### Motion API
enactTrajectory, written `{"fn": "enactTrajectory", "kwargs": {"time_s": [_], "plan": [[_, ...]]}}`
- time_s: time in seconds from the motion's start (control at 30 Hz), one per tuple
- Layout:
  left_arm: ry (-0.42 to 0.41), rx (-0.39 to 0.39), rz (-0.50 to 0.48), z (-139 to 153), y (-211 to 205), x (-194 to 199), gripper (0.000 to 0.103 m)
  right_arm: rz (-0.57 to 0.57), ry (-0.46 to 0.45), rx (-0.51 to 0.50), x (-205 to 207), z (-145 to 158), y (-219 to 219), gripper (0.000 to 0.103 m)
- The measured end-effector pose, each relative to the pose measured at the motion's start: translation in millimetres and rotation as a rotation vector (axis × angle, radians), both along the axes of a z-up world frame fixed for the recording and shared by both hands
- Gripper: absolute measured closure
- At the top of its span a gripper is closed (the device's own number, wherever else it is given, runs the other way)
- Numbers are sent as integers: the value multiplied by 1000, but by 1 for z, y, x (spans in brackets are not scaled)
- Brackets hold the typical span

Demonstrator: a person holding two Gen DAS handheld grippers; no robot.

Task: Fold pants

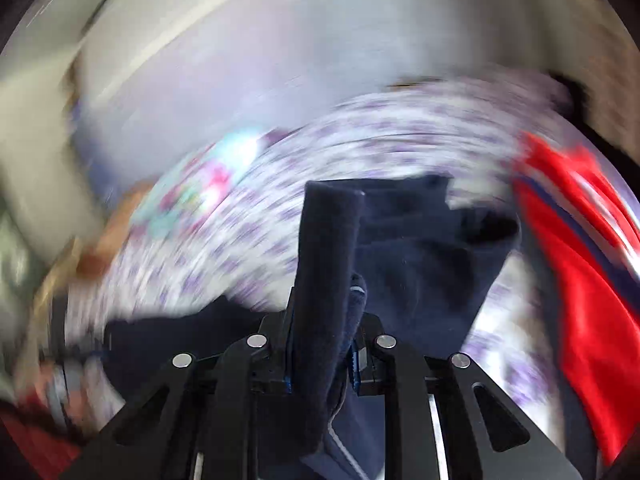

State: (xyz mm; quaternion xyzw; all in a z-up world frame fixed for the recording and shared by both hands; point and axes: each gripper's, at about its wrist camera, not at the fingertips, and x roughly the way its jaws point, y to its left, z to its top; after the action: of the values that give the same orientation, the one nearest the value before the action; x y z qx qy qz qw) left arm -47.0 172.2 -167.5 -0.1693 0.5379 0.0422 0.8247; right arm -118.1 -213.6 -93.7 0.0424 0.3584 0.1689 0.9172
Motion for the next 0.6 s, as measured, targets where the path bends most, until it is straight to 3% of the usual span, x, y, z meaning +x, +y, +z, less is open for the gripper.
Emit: {"fn": "enactTrajectory", "kwargs": {"time_s": [0.1, 0.17, 0.23, 0.33, 0.4, 0.43, 0.5, 0.6], "plan": [[-36, 78, 20, 8, 3, -10, 5, 297, 102, -154, -1, -48, 78, 83], [-40, 107, 23, 9, 9, -16, 5, 375, 192, -197, -3, -81, 100, 83], [-27, 115, 39, 6, 16, -20, 5, 385, 221, -214, -3, -98, 104, 83], [-2, 81, 85, -3, 30, -28, 5, 401, 272, -186, 8, -93, 100, 78], [13, 58, 111, -9, 39, -32, 5, 462, 317, -188, 10, -93, 101, 61], [19, 52, 122, -11, 42, -34, 5, 485, 336, -180, 5, -92, 102, 46], [26, 40, 142, -14, 49, -36, 5, 509, 354, -140, -7, -78, 101, 43], [16, 32, 166, -12, 55, -39, 5, 449, 276, 61, -4, -40, 73, 44]]}}
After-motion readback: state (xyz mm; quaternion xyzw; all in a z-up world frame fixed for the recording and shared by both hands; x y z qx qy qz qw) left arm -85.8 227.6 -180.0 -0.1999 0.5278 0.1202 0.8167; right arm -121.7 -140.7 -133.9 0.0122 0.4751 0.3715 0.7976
